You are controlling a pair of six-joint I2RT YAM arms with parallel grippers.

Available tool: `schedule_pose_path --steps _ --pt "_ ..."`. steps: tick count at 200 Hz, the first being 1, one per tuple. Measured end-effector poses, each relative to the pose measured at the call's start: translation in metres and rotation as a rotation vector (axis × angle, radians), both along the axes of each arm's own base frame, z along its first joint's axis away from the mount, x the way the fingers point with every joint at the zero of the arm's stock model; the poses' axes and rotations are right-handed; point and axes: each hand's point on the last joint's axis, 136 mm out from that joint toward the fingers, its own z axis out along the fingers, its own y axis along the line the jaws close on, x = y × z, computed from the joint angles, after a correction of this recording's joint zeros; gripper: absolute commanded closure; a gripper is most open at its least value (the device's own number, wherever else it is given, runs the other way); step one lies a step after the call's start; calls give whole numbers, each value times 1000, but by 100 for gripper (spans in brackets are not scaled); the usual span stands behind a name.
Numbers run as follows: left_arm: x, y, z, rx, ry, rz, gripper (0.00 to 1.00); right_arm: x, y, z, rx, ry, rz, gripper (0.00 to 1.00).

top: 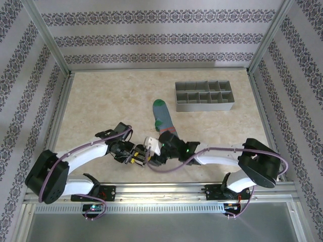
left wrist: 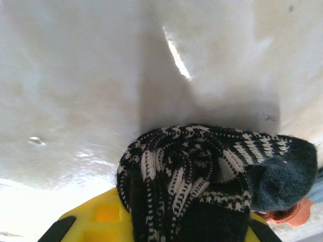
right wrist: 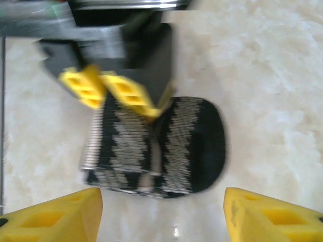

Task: Roll the socks

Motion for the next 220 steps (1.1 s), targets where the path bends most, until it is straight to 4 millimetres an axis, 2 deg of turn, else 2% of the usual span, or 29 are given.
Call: schedule_pose_path --steps 15,30,56,79,96,113,123,134,150,168,187,220 --pt "3 -5 0 4 26 -8 100 -15 7 -7 -41 -59 14 35" --pt "5 -7 0 5 45 -12 100 -20 15 -12 -76 -118 14 36" --pt "5 -8 -1 4 55 -14 100 -10 30 -19 -131 -199 -20 36" --pt "4 -8 -1 4 56 -14 100 -1 34 -26 -167 -235 -43 39" --pt "4 -8 -1 3 55 -14 100 2 38 -32 -190 -242 -43 50" --pt "4 -8 -1 3 50 -13 100 2 42 -40 -216 -231 -39 77" --pt "5 -6 0 10 40 -11 89 2 43 -41 -226 -228 -39 89" --pt "7 -3 1 22 21 -5 70 2 44 -40 -225 -221 -44 100" --pt "11 1 4 32 -15 -5 38 2 46 -39 -212 -205 -40 100" --pt "11 9 11 42 -51 13 20 4 47 -40 -186 -151 -37 100" --pt "18 21 22 42 -109 49 14 4 52 -35 -122 -66 -14 100" --pt "29 35 50 3 -244 98 14 14 43 -38 -24 129 -9 100"
